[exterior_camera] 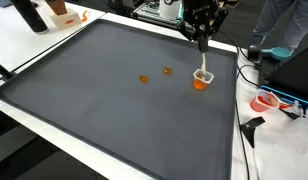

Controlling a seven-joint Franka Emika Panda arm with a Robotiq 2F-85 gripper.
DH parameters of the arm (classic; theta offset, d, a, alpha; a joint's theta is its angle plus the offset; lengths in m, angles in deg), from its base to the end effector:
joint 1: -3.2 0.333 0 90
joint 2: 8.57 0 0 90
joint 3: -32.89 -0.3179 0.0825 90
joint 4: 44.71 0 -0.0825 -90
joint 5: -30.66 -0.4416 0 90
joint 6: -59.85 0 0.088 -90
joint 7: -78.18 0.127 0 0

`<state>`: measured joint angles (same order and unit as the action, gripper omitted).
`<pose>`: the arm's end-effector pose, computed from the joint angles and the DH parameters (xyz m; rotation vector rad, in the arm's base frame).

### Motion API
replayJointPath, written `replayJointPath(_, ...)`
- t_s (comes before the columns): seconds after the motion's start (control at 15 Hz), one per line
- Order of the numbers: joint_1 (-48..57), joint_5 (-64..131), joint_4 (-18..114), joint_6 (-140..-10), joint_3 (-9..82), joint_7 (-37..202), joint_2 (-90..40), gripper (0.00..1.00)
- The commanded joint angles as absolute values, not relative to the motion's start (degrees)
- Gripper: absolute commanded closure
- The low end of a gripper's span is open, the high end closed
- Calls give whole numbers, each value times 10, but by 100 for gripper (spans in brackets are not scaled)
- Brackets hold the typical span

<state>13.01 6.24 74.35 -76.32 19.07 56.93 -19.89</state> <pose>0.5783 0.2630 0.2935 -2.7004 -0.6625 -0.1284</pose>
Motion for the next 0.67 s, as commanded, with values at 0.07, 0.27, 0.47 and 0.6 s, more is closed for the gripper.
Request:
replayJointPath(0.07, 133, 76, 770, -813, 183, 582, -210, 97)
replayJointPath(0.27, 131, 78, 773, -825, 177, 580, -220, 97)
replayJointPath(0.47, 130, 82, 771, -832, 175, 581, -229, 97)
replayJointPath(0.6, 128, 82, 771, -840, 174, 579, -236, 97)
